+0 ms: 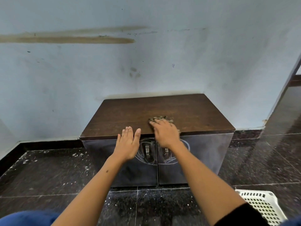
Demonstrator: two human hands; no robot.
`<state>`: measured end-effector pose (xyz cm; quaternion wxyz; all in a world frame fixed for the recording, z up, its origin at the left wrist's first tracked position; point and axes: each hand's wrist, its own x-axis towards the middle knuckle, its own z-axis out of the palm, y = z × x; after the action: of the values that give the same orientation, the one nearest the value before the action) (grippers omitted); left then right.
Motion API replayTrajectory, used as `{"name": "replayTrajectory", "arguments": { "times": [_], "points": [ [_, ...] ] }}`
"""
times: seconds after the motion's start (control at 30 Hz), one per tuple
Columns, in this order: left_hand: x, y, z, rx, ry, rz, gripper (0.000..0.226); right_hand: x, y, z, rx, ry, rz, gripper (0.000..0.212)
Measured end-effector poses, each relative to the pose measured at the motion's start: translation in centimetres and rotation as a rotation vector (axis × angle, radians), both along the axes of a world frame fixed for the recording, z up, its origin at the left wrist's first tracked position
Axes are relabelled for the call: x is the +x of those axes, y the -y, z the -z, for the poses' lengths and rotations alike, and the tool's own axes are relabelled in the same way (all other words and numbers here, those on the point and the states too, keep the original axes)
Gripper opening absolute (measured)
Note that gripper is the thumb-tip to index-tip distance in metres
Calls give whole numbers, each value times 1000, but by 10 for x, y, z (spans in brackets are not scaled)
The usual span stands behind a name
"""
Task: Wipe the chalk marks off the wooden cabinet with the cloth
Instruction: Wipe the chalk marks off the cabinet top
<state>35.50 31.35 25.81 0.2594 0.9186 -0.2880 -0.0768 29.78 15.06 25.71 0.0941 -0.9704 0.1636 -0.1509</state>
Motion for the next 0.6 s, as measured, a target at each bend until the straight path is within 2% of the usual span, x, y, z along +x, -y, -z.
{"name": "replayTrajectory", "arguments": {
  "times": [0.2,0.27,0.37,0.47,0.6],
  "points": [
    [-12,8,1,115,76,110,72,-79,99,4,11,77,387,42],
    [-14,7,1,149,107,151,70,-96,110,8,26,142,537,42],
    [-13,1,1,191,132,179,68,-93,93,15,45,216,628,43],
    [-10,-2,0,197,161,176,66,-72,48,29,43,325,563,51],
    [-10,0,11,136,217,147,65,-45,-22,50,-99,398,245,65]
  ]
}}
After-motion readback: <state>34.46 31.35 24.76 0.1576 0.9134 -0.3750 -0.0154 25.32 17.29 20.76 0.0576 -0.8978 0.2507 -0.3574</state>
